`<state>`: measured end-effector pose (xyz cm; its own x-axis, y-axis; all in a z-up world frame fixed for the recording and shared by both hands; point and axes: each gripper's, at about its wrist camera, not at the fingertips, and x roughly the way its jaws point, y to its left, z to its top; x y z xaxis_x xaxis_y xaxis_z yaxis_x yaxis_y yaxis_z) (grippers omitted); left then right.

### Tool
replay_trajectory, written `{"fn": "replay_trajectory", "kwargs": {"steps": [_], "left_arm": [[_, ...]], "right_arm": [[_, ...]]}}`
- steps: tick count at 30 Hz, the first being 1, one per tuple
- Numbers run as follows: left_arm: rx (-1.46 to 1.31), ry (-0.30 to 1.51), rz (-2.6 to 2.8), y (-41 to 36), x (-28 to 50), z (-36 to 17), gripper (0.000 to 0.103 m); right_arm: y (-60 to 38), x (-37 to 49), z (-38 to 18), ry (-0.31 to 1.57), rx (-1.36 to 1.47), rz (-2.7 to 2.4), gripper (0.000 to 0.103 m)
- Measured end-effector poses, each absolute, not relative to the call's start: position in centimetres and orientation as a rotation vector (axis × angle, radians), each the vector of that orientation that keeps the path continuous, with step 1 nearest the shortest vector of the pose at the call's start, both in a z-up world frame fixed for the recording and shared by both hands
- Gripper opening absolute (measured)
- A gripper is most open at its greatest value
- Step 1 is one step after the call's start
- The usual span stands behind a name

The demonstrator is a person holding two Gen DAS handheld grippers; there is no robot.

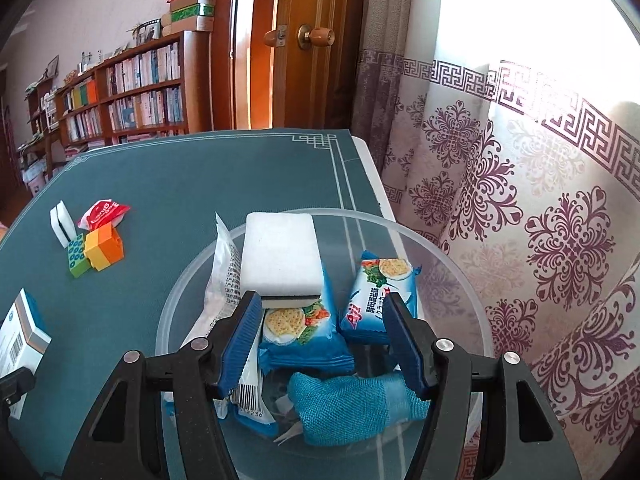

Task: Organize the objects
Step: 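Open the right gripper to release the cracker packet in the bowl, then carry the white medicine box into the bowl with the left gripper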

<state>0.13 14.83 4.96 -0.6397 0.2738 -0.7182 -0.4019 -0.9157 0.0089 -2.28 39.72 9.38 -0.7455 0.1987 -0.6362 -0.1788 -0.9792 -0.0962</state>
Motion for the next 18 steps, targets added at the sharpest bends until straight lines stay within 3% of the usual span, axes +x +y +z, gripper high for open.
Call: {"fn": "replay_trajectory", "kwargs": {"steps": [8, 18], "left_arm": [[-1.036, 0.263, 2.516, 16.0, 0.4, 5.9, 0.068], [-0.974, 0.283, 2.417, 20.3, 0.1, 7.9, 0.068]], "right_arm": [[43.3, -2.2, 10.0, 0.156, -0.951, 2.693, 0.064], [44.1, 4.1, 11.3, 0.257, -0.872, 2.744, 0.064]]}}
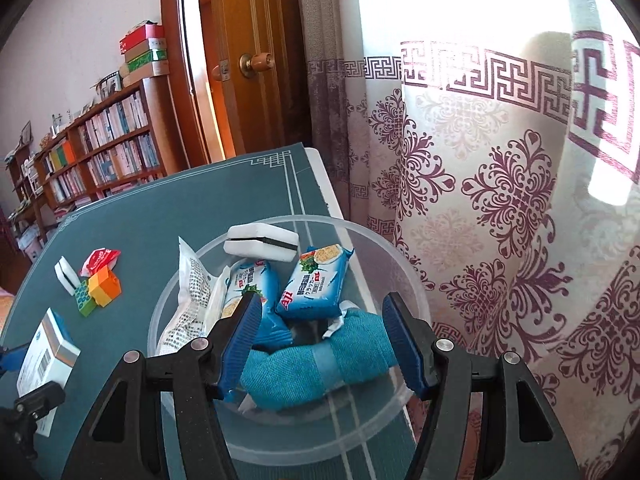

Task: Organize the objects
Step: 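Carry the white medicine box into the bowl with the left gripper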

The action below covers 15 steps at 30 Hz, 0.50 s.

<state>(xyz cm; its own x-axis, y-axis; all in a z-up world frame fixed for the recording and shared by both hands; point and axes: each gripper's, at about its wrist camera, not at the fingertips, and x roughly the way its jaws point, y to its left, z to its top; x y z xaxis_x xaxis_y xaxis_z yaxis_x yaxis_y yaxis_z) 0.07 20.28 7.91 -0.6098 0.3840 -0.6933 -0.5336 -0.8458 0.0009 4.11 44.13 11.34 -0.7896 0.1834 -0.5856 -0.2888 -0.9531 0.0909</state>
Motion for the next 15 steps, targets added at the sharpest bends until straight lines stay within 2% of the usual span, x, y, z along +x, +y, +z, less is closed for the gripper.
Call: {"fn": "replay_trajectory", "kwargs": {"steps": [15], "left_arm": [[-0.984, 0.240, 2.197, 29.2, -3.4, 9.5, 0.068]], "right_arm": [[45.5, 7.6, 11.0, 0.342, -0.850, 2.744, 0.064]]}}
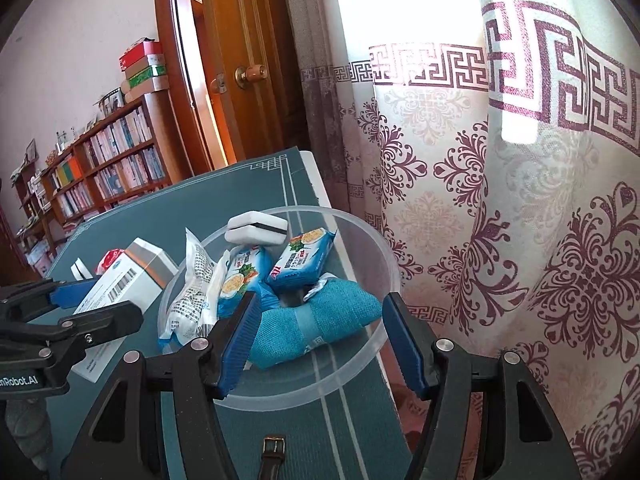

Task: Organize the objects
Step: 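Carry the white medicine box into the bowl with the left gripper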

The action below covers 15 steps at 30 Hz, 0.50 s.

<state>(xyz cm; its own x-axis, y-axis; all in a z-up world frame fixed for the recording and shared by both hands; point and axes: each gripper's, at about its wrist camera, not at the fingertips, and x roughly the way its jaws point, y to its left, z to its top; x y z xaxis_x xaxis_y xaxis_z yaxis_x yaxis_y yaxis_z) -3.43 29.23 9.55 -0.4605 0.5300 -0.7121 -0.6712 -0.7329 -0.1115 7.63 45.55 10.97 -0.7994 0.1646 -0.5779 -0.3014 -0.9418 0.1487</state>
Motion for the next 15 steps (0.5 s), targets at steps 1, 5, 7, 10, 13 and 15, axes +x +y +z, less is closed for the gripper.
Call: {"fn": "replay_trajectory", "kwargs": {"steps": [1, 5, 7, 10, 13, 15], "left_arm": [[-0.990, 0.239, 2.185, 29.8, -3.7, 9.5, 0.068], [-1.017, 0.239, 2.146, 31.7, -4.8, 9.0, 0.068], [-1.020, 0.250, 2.139, 32.6, -5.3, 8.8, 0.068], [-1.020, 0.259, 2.132, 33.4, -6.1, 8.6, 0.068], [-1.015, 0.266, 2.140, 34.0, -6.9, 8.6, 0.075], [-1.007, 0.257, 2.159, 33.9, -7.2, 8.6, 0.085]], "right_arm": [[45.7, 7.7, 10.9, 0.352, -0.853, 2.741, 0.064], [46.1, 7.7, 10.9, 0.366, -0.845, 2.742, 0.064], [46.3, 7.8, 10.9, 0.371, -0.842, 2.737, 0.064], [47.0, 7.7, 10.7, 0.401, -0.848, 2.719, 0.064], [47.2, 7.7, 10.6, 0.406, -0.845, 2.707, 0.064], [47.3, 7.6, 10.6, 0.407, -0.845, 2.706, 0.064]]}}
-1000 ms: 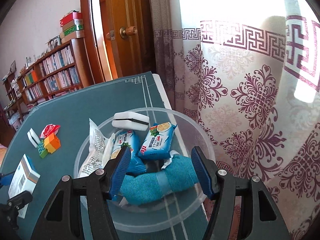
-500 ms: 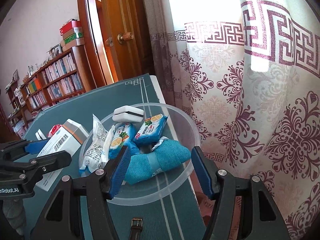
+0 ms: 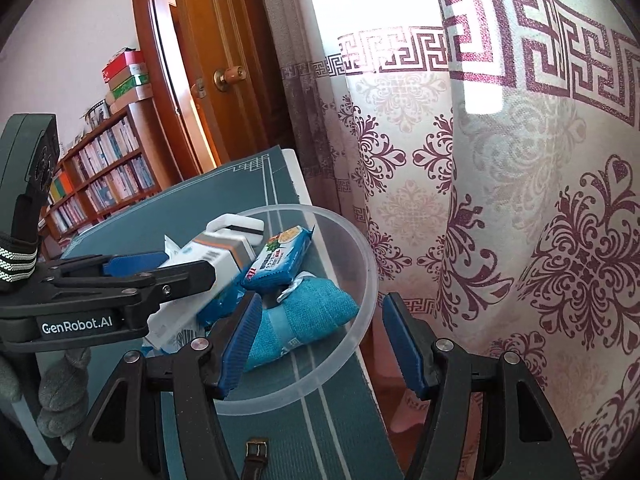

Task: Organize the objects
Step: 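Carry the white medicine box into the bowl with the left gripper, then open the left gripper to release the medicine box in the bowl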

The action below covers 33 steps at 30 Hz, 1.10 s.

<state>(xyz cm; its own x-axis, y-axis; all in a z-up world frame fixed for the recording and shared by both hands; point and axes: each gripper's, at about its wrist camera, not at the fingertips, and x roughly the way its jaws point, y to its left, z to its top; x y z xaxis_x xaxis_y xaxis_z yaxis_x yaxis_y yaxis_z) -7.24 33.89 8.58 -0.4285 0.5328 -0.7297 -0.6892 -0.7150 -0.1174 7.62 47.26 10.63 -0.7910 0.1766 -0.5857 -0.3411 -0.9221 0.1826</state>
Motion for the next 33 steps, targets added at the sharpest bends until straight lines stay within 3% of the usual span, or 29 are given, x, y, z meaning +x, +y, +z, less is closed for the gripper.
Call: {"fn": "replay_trajectory", "kwargs": {"steps": [9, 22, 33], "left_arm": [[-0.978, 0.231, 2.223, 31.3, -6.8, 9.1, 0.090], [-0.884, 0.422, 2.306, 30.1, -4.2, 7.6, 0.091], [-0.948, 0.382, 2.393, 30.9, -7.1, 6.7, 0.091]], "right_arm": [[47.2, 7.5, 10.3, 0.401, -0.857, 2.705, 0.064], [46.8, 7.5, 10.3, 0.394, -0.863, 2.708, 0.064], [46.7, 7.8, 10.6, 0.390, -0.837, 2.710, 0.064]]}}
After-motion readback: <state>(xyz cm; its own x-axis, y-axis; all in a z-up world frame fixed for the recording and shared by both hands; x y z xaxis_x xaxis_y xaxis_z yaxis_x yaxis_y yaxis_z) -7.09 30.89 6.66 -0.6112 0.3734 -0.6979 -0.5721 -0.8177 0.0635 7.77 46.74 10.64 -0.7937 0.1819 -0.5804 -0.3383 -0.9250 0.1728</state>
